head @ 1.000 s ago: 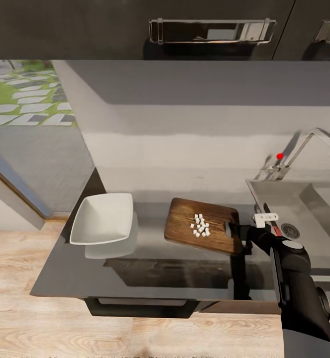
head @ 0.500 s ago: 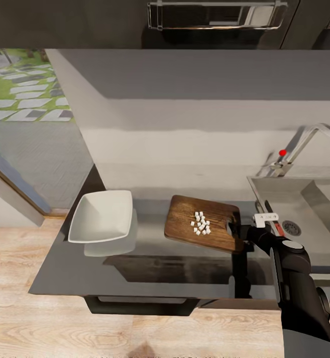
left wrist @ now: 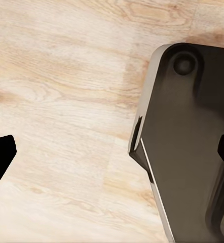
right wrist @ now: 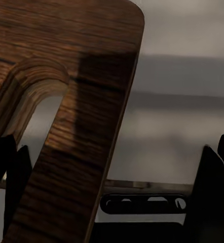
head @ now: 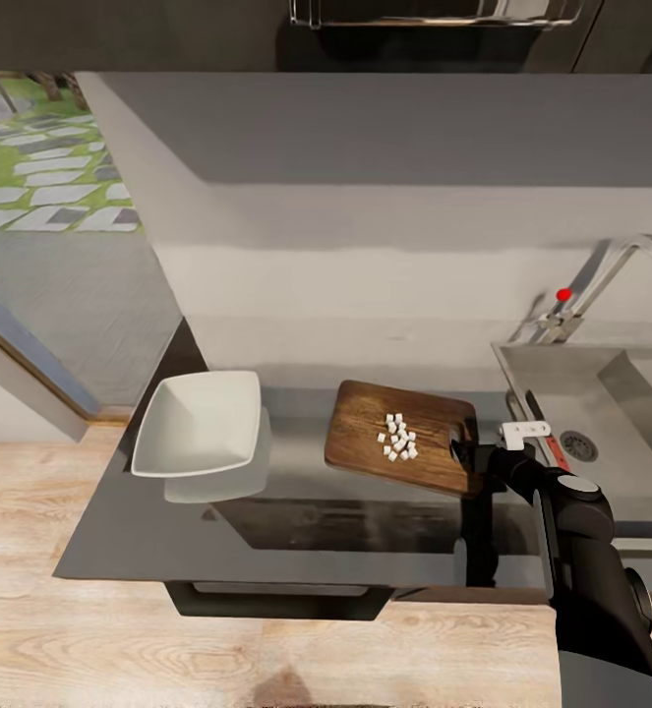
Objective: In the kitchen, take the Vidalia onion out of the sink, dice it on the chopping board with the paring knife, put the diced onion into the bowl on the countertop, then place both the paring knife and the chopping board into the sink.
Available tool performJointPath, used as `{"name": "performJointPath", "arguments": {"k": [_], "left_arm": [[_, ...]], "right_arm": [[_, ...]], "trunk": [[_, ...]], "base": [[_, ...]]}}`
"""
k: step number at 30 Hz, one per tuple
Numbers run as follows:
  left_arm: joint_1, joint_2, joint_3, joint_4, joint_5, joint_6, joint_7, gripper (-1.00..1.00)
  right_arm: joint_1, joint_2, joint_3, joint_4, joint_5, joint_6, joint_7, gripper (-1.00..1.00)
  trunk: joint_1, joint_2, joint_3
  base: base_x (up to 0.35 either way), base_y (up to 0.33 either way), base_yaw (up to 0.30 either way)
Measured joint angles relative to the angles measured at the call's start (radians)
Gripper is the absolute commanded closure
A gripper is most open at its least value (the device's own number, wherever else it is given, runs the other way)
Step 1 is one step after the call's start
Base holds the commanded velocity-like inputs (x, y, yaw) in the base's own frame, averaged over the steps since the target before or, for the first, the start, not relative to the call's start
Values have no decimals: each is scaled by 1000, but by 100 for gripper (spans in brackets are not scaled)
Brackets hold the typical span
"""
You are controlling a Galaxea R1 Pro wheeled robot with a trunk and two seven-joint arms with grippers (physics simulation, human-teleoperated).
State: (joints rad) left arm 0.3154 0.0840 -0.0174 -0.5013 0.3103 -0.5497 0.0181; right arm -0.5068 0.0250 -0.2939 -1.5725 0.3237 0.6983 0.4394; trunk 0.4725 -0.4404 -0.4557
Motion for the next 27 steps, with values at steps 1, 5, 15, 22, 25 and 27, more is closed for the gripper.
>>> {"name": "performJointPath", "arguments": {"k": [1,5,15,22,25,27], "left_arm": [[0,0,0,0,0,0,0,-100],[0,0,0,0,0,0,0,-100],[0,0,0,0,0,0,0,-100],[0,0,0,0,0,0,0,-100],[0,0,0,0,0,0,0,-100],[0,0,0,0,0,0,0,-100]], "right_arm": [[0,0,0,0,-2,0,0,-100],[0,0,0,-6,-13,1,-1,-100],[0,0,0,-10,-13,1,0,-100],[0,0,0,-10,-14,1,-1,-100],[0,0,0,-10,-13,1,-1,-100],[0,0,0,-10,-14,1,-1,-100]], "trunk": [[0,0,-2],[0,0,-8],[0,0,-10],[0,0,-10],[0,0,-10],[0,0,-10]], "base": [[0,0,0],[0,0,0],[0,0,0],[0,0,0],[0,0,0],[0,0,0]]}}
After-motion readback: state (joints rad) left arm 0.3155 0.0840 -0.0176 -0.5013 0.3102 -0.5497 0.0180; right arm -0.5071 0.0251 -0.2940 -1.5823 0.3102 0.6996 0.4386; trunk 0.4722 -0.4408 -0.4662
